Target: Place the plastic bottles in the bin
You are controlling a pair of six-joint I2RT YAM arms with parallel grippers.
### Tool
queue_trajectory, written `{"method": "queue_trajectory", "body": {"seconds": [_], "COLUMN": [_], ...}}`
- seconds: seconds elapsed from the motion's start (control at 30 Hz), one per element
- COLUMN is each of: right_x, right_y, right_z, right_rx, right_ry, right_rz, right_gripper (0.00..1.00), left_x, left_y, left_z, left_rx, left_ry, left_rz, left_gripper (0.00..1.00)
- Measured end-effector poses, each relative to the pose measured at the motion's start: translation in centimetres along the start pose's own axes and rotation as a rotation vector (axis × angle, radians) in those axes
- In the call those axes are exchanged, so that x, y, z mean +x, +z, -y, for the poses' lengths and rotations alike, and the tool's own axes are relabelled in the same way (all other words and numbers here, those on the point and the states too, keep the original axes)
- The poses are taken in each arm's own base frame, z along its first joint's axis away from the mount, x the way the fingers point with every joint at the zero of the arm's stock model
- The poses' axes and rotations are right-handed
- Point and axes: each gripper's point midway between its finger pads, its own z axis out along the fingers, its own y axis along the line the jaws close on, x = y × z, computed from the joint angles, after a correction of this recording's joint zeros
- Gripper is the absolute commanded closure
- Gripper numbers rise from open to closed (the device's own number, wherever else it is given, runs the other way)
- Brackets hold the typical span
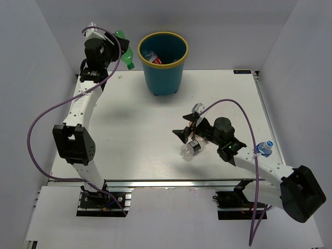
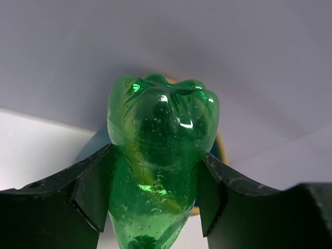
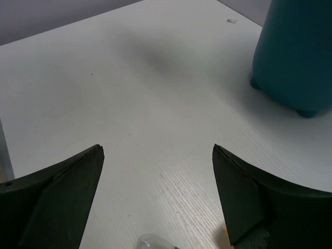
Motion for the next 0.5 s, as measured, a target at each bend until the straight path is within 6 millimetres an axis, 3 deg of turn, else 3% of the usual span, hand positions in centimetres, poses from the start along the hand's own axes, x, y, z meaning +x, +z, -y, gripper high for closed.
{"method": "queue_trajectory", "body": {"seconds": [0.17, 0.23, 0.4, 0.5], "right_x": [0.1, 0.3, 0.6, 1.0], "right_y": [-0.1, -0.1, -0.2, -0.3], "right_z": [0.2, 0.4, 0.8, 1.0], "right_rx": [0.008, 0.017, 0.034, 0.041], "right_ry": [-0.021, -0.031, -0.057, -0.063], "right_rz": [0.006, 0.003, -0.002, -0.009], "right_gripper": [0.11, 0.11, 0.11, 0.11], "left_x": [-1.6, -1.7, -1.2, 0.4], "left_y": [0.8, 1.8, 6.3, 9.1], "left_z": [5.3, 7.5, 11.9, 12.5], "left_rx": [0.199, 0.259, 0.378, 0.389], "left_ry": [-0.028, -0.038, -0.077, -0.081], "left_rz": [0.095, 0.122, 0.190, 0.219], "left_gripper": [0.43, 0.46, 0.46, 0.30]}}
